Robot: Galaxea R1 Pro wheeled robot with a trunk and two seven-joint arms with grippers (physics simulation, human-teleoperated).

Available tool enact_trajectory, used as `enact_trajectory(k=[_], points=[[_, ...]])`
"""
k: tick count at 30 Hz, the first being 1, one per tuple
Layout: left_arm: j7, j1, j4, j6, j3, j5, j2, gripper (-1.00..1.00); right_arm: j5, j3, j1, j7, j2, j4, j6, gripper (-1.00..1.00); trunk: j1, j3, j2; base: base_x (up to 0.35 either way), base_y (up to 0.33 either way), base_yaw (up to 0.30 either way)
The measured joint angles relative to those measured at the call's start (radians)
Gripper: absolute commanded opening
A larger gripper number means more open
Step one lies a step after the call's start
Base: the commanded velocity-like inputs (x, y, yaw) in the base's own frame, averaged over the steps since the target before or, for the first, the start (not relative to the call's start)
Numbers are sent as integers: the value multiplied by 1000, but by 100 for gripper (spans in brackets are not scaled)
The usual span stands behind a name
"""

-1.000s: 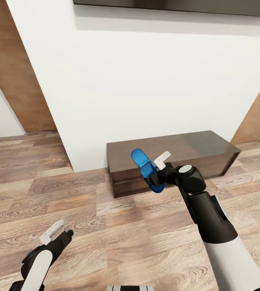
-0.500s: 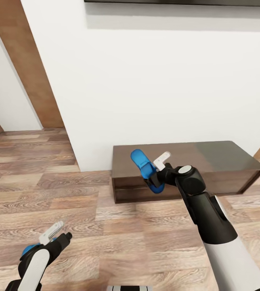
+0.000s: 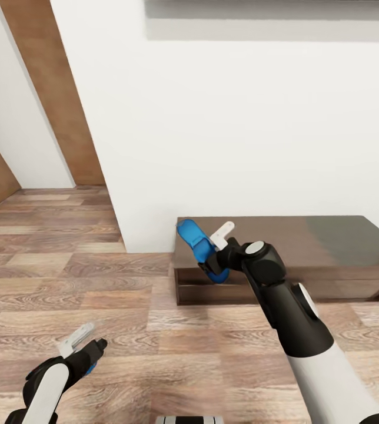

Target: In the bedroom, move the book from the bed onto either nightstand, and place the two sandals side by side next to the bed.

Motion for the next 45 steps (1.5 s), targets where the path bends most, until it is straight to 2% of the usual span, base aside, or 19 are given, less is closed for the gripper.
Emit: enact_trajectory(k=[9,16,22,29,33,39,45], points=[[-6,0,9,-10,-2,0,-4,100,22,13,-24,0,-2,0,0,-100,0,0,0,8,50,270],[-5,-1,13,-16,0,0,-5,100,33,32,-17,0,-9,0,0,-100,0,-3,0,8,-6,280],[-4,-1,10,-20,0,-2,-12,100,35,35,-16,1,-7,0,1,-100,0,-6,0,144,-171,279],[3,1,5,-66,1,2,-1,100,36,40,-15,1,-1,0,1,-100,0,-10,0,204,-249,279],[4,4,2,-28,1,7,1,100,37,41,-16,1,-1,0,1,-100,0,-12,0,214,-262,279],[0,3,1,-5,2,7,1,100,37,41,-17,1,-1,0,1,-100,0,-14,0,214,-263,279],[-1,2,8,2,45,6,-1,100,37,42,-17,1,-1,0,1,-100,0,-17,0,214,-263,279]])
